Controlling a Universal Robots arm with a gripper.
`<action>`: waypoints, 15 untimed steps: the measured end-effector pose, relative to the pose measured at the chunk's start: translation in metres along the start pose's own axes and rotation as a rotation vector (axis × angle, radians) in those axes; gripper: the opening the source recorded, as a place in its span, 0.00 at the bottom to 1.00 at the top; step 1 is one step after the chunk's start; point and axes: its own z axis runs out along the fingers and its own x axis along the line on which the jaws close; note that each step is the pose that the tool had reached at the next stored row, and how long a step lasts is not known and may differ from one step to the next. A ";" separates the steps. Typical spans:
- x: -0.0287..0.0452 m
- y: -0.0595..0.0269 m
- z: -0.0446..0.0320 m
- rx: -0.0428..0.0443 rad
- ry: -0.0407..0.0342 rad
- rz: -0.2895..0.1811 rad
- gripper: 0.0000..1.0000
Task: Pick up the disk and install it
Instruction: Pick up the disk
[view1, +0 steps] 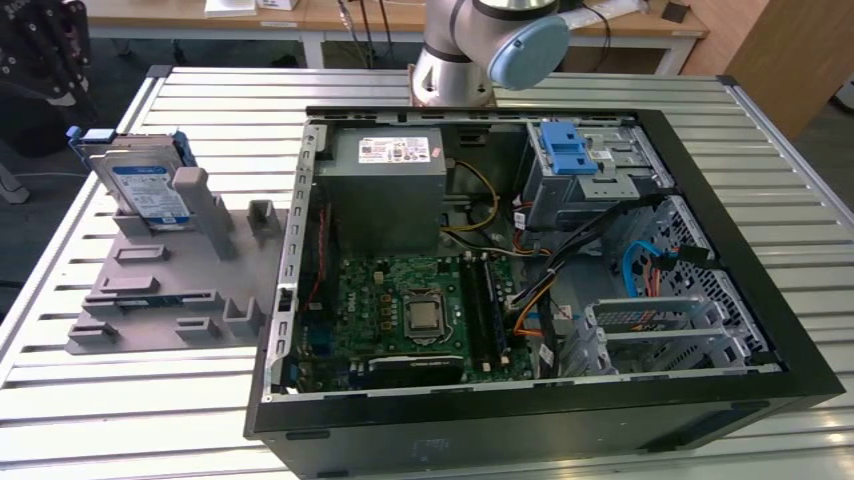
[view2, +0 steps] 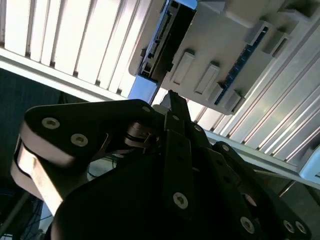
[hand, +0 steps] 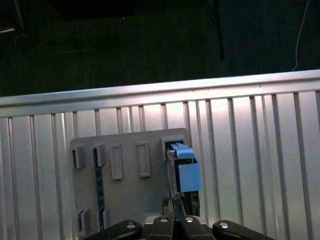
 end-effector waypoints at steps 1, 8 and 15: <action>0.0000 0.0000 0.0001 0.0000 0.0002 -0.014 0.11; 0.0000 0.0000 0.0009 0.0001 0.0015 -0.106 0.11; 0.0000 0.0000 0.0016 0.0003 0.0028 -0.195 0.11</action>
